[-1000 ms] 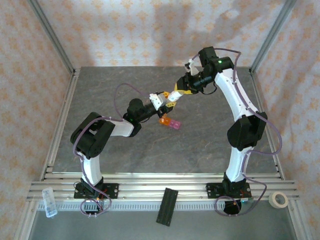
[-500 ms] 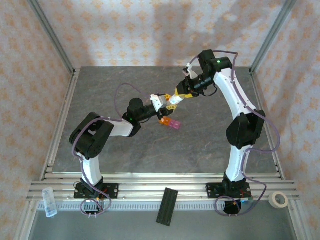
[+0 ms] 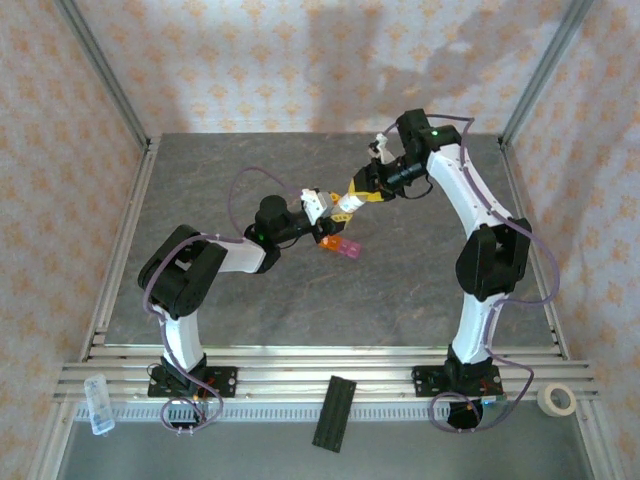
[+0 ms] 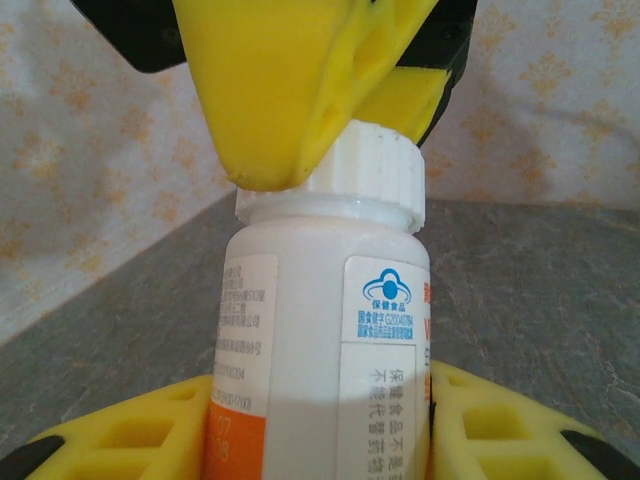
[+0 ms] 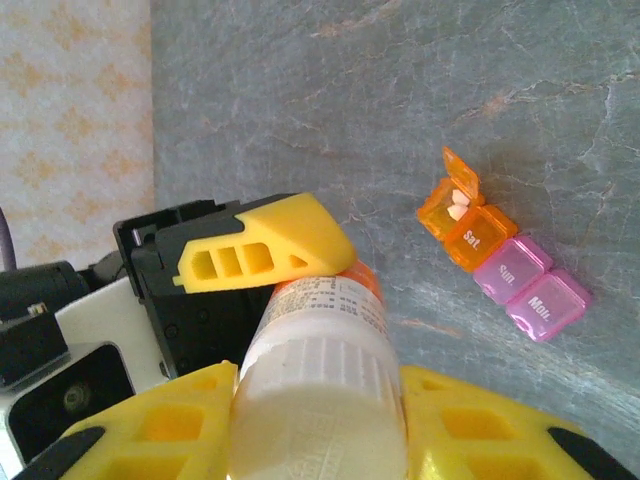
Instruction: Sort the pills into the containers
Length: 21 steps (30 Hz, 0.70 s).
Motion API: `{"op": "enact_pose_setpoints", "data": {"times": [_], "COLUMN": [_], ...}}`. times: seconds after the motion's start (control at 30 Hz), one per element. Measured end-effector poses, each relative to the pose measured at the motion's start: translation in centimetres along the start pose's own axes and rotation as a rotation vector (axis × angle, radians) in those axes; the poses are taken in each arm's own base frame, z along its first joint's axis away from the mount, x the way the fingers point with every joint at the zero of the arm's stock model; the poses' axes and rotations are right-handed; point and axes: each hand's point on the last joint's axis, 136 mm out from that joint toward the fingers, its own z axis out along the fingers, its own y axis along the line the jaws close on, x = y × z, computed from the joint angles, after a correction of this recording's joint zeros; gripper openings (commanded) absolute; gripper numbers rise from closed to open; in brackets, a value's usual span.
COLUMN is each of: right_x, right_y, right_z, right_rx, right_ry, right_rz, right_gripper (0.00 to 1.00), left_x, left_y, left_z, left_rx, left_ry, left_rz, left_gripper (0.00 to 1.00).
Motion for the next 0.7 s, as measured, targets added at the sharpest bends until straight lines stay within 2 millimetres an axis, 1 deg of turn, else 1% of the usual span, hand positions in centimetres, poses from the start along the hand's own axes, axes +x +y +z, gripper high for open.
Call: {"op": "enact_pose_setpoints", "data": {"times": [0.13,0.23,0.33,0.47,0.57,0.7], "right_x": [-0.2,-0.1,-0.2,-0.3,-1.1,-3.3], "right_y": [-0.1,0.0,0.2,0.6,1.0,1.7], "right_z": [0.1,0.0,0.0,0.4,0.0,-1.2], "right_rx": [-0.007,-0.01,-0.011,0.002,0.012,0.013], "right_ry": [-0.018,-0.031,-0.041,-0.045,-0.075,-0.147], "right_rz": [0.055,0.092,0.114,0.136,0.143,0.145], "right_gripper": [0.38,0.44,0.53,0.66,0.72,0.77], "left_x": [0.1,0.1,-0.2,-1.7,-2.3,-2.7], "left_y": [0.2,0.2,0.1,-0.4,-0.5,-0.4], "left_z": [-0.1,-0.1,0.0,0.2,0.3,0.2], "left_rx": [-0.005,-0.006,-0.006,0.002,0.002,-0.007], "left_ry": [0.003,0.002,-0.009,-0.065,-0.087,-0.101], "left_rz": [-0.001,-0.001,0.006,0.037,0.045,0.036], "left_gripper": [0.0,0.0,0.0,0.0,0.0,0.0]}}
